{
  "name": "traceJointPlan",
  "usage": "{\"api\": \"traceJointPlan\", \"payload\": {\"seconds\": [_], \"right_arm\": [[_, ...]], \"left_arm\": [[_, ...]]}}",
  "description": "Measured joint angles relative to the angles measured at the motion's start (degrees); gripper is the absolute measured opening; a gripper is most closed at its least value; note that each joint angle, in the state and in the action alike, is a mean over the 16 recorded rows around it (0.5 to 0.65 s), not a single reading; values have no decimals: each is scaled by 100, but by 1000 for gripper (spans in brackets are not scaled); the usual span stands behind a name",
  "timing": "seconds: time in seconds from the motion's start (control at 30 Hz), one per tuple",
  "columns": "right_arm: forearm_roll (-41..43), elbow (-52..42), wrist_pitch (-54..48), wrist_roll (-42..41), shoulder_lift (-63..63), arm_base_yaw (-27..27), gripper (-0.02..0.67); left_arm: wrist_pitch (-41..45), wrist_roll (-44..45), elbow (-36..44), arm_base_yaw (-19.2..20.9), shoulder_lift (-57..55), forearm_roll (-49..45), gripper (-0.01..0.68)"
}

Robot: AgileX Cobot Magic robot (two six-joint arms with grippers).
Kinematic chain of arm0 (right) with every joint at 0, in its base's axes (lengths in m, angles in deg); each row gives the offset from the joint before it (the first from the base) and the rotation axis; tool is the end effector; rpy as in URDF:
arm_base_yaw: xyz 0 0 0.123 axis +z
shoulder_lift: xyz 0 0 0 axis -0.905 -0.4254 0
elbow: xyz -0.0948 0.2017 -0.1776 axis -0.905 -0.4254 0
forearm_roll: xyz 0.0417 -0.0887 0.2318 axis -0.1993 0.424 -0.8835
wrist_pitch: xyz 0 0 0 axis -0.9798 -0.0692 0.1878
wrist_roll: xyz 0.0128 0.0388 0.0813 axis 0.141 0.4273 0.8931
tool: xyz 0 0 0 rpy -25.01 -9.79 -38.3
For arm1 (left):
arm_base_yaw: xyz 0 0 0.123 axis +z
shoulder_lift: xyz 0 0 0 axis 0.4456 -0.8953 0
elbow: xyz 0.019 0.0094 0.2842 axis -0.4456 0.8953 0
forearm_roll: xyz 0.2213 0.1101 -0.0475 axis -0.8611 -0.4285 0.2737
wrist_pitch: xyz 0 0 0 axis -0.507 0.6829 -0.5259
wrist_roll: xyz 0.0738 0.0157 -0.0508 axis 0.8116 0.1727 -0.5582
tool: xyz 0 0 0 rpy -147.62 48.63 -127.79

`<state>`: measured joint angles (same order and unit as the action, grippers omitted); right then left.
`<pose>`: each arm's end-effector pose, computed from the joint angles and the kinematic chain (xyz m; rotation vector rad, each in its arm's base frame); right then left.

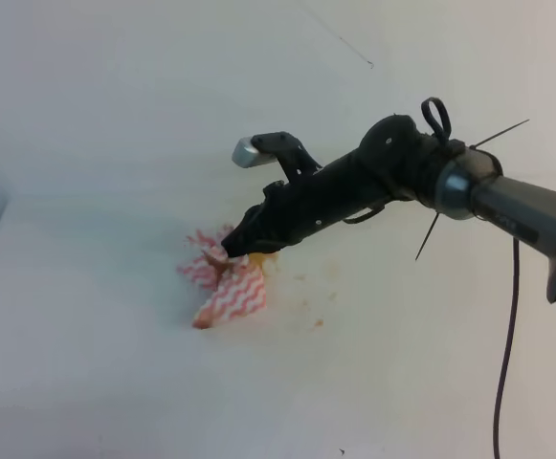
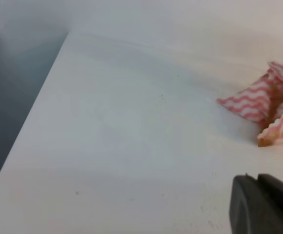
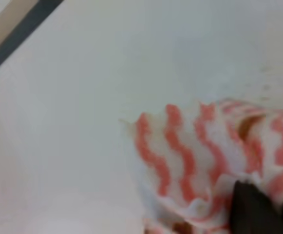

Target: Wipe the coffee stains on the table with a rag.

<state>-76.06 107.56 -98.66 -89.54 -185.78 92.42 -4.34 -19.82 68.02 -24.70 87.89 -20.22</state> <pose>0.4477 0.2947 0.1720 -0.9630 2.2413 0.9440 0.0538 -0.0047 0.1728 -0.2634 1.7943 -0.2644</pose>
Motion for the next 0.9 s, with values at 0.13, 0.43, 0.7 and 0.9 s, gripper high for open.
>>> {"api": "traceJointPlan", "payload": {"seconds": [0.13, 0.43, 0.7, 0.9], "right_arm": [[510, -1, 386, 369, -71, 0, 10], [2235, -1, 895, 1456, -125, -4, 11], [2689, -1, 918, 1595, -167, 111, 11], [2478, -1, 1038, 1206, -186, 313, 10]], "left_arm": [[0, 0, 0, 0, 0, 0, 0], [-6, 0, 16, -1, 9, 0, 0], [-6, 0, 16, -1, 9, 0, 0], [-6, 0, 16, -1, 9, 0, 0]]}}
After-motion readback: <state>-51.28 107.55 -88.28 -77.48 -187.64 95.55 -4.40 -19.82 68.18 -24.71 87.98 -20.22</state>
